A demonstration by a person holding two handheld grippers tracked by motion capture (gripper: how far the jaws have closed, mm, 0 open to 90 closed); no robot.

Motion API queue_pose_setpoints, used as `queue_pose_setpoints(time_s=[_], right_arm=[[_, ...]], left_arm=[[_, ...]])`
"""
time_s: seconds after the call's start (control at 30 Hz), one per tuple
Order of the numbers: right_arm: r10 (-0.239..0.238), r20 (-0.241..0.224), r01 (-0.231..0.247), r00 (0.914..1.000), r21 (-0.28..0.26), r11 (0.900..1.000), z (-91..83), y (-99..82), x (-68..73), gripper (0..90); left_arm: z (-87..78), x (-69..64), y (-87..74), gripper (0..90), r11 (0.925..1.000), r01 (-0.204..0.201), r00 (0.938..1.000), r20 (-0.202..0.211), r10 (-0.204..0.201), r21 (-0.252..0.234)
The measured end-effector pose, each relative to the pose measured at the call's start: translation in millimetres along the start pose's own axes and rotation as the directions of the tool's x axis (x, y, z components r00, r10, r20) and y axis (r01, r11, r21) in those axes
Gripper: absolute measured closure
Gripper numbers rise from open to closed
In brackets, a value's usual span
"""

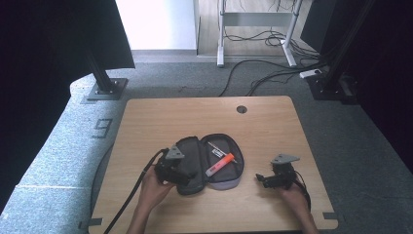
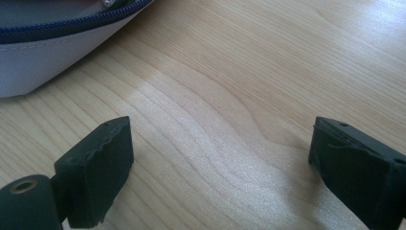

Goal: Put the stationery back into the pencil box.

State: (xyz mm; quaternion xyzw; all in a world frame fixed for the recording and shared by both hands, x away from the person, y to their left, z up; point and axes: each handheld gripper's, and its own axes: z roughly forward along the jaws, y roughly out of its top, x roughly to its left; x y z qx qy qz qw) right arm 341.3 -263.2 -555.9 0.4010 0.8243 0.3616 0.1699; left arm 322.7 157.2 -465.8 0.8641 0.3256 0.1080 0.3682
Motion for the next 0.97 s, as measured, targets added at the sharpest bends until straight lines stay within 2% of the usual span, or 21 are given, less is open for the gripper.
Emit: queue_pose_setpoints(time_s=[0.17, 0.23, 0.33, 0.43, 0.53, 0.63, 0.73, 0.8, 0.87, 0.97], right_arm=[[0.004, 0.004, -0.004, 1.0, -0.001, 1.0, -0.4, -0.3, 0.4, 7.8], [0.004, 0.003, -0.004, 1.0, 0.0, 1.0, -0.5, -0.4, 0.5, 7.9], [0.005, 0.005, -0.005, 1.0, 0.0, 1.0, -1.0, -0.8, 0.8, 7.9], [0.005, 0.005, -0.005, 1.0, 0.0, 1.0, -1.0, -0.9, 0.8, 7.9], [0.005, 0.005, -0.005, 1.0, 0.0, 1.0, -1.1, -0.9, 0.9, 7.9], [0.004, 0.005, -0.004, 1.0, 0.0, 1.0, -1.2, -1.0, 0.8, 7.9], [0.004, 0.005, -0.004, 1.0, 0.0, 1.0, -1.2, -1.0, 0.8, 7.9], [0.004, 0.005, -0.004, 1.0, 0.0, 1.0, -1.2, -1.0, 0.9, 7.9], [0.003, 0.006, -0.003, 1.0, 0.0, 1.0, -1.1, -1.2, 0.8, 7.9], [0.003, 0.005, -0.003, 1.0, 0.0, 1.0, -1.5, -1.8, 1.1, 8.0]], left_arm=[[-15.9, 8.7, -24.4, 8.9, 0.9994, 0.031, 0.999, -0.033, -0.031, -0.018], [-18.8, 11.2, -33.2, 7.8, 0.999, 0.041, 0.9983, -0.039, -0.042, -0.017], [-21.8, 14.3, -48.9, 4.7, 0.999, 0.045, 0.9962, -0.074, -0.045, -0.006], [-22.6, 18.2, -62.5, 2.6, 0.9981, 0.062, 0.9944, -0.086, -0.062, -0.003], [-20.7, 23.1, -78.2, 2.4, 0.9953, 0.095, 0.9921, -0.081, -0.096, -0.015], [-15.7, 26.9, -91.9, 2.4, 0.9937, 0.112, 0.9904, -0.081, -0.112, -0.008], [-8.2, 31.3, -104.3, 1.5, 0.9933, 0.111, 0.9869, -0.122, -0.106, 0.033], [-4.1, 34.5, -110.8, 1.4, 0.9917, 0.122, 0.985, -0.128, -0.115, 0.042], [-0.5, 35.0, -114.6, 0.0, 0.9924, 0.11, 0.9809, -0.167, -0.1, 0.055], [-0.3, 35.2, -114.7, 0.0, 0.9924, 0.111, 0.9809, -0.167, -0.1, 0.054]])
